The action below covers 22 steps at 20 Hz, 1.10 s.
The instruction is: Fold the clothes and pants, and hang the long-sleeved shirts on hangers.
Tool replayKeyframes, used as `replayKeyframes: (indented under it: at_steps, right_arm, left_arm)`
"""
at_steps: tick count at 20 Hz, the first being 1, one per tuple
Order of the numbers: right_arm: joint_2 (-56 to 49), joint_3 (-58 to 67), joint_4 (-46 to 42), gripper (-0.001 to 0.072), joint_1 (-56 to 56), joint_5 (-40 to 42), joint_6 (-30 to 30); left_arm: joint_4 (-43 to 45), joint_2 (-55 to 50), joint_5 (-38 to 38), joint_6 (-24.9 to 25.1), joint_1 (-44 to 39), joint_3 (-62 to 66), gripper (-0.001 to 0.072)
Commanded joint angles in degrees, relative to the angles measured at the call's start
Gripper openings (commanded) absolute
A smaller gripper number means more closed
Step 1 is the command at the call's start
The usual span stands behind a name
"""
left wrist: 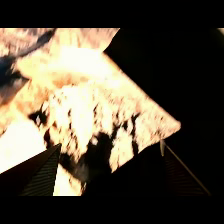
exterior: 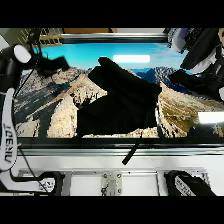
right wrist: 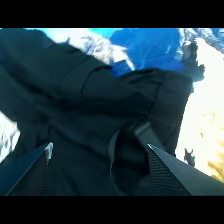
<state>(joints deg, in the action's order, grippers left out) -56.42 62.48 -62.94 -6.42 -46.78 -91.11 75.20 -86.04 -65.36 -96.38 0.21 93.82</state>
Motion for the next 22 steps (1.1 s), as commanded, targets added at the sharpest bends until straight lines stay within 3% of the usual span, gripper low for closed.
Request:
replayKeyframes:
  at_steps: [1,5,8,10,17,18,20,21,22]
  right_arm:
    - [5.1,-1.2,0.2,0.0645,0.2,-4.8,2.0]
    - [6.3,-1.8,0.8,0.0645,0.2,-4.8,1.8]
    - [6.2,-1.8,2.8,0.0644,0.2,-4.7,1.8]
    - [6.2,-1.8,2.8,0.0644,0.5,-4.7,1.8]
    - [6.2,-1.8,2.7,0.0644,0.4,-4.9,1.8]
    - [6.2,-1.8,2.6,0.0644,0.4,-5.4,1.8]
    - [6.2,-1.8,0.8,0.0644,0.2,-8.9,2.2]
    - [6.2,-2.0,-1.2,0.0644,-0.1,-11.7,2.2]
    - [6.2,-3.0,-3.0,0.0644,-1.1,-14.9,1.8]
  left_arm:
    - [-4.3,11.0,-3.7,-0.1,6.4,-25.4,0.0688]
    - [-19.8,17.7,3.7,1.2,11.6,-51.7,0.0688]
    - [-30.5,17.7,8.4,8.9,13.6,-61.5,0.0688]
    - [-32.9,15.4,9.4,11.2,13.0,-63.3,0.0688]
    - [-33.1,6.2,11.7,12.2,2.8,-56.0,0.0687]
    - [-33.2,5.5,12.4,12.1,1.4,-55.0,0.0558]
    - [-33.2,4.9,12.5,12.1,0.0,-53.3,0.0134]
    - [-33.0,5.3,12.4,12.3,-0.3,-52.6,0.0008]
    - [-32.6,6.2,12.5,12.5,-0.3,-52.2,0.0008]
